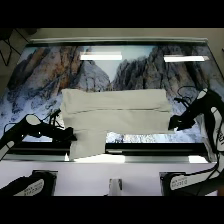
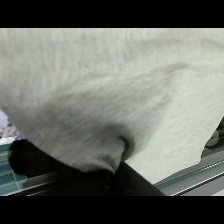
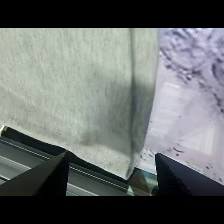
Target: Fold the shirts.
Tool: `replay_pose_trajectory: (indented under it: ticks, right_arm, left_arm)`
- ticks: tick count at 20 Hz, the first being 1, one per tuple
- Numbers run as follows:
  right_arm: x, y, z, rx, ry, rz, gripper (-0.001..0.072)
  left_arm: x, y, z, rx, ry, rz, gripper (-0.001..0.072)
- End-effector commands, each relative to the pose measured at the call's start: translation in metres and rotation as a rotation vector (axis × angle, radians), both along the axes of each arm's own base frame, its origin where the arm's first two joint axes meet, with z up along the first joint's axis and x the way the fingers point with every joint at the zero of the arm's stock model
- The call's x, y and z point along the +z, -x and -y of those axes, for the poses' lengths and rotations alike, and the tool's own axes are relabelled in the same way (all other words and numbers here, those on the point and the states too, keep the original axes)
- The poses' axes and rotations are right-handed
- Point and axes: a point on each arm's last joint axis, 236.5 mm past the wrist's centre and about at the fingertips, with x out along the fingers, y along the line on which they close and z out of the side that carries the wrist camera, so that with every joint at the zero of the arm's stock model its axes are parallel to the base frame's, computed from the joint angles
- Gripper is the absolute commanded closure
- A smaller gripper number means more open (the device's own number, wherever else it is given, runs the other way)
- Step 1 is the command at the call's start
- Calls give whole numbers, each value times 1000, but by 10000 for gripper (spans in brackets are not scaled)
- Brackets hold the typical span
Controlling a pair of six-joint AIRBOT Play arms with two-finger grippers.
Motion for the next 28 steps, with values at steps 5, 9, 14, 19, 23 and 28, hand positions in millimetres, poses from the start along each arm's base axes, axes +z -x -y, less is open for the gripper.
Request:
replay_pose_trajectory:
  ticks: [5,9,14,19,23,28]
  right_arm:
    - [-5,-27,-31,-85,-114,99,372]
    - [6,-39,-43,22,-133,189,679]
    - [58,-95,-40,119,-23,400,679]
    - [134,-197,-28,86,172,742,679]
    - [110,-229,-33,46,173,759,678]
    - [57,-231,-35,30,151,669,675]
  left_arm:
    - [0,-6,-1,11,-8,22,670]
    - [11,-22,-1,11,-7,68,670]
    - [64,-90,-16,13,-51,280,672]
    - [110,-173,-57,133,-130,410,674]
    - [84,-219,-53,140,-103,363,673]
    - [41,-252,-52,165,-92,280,671]
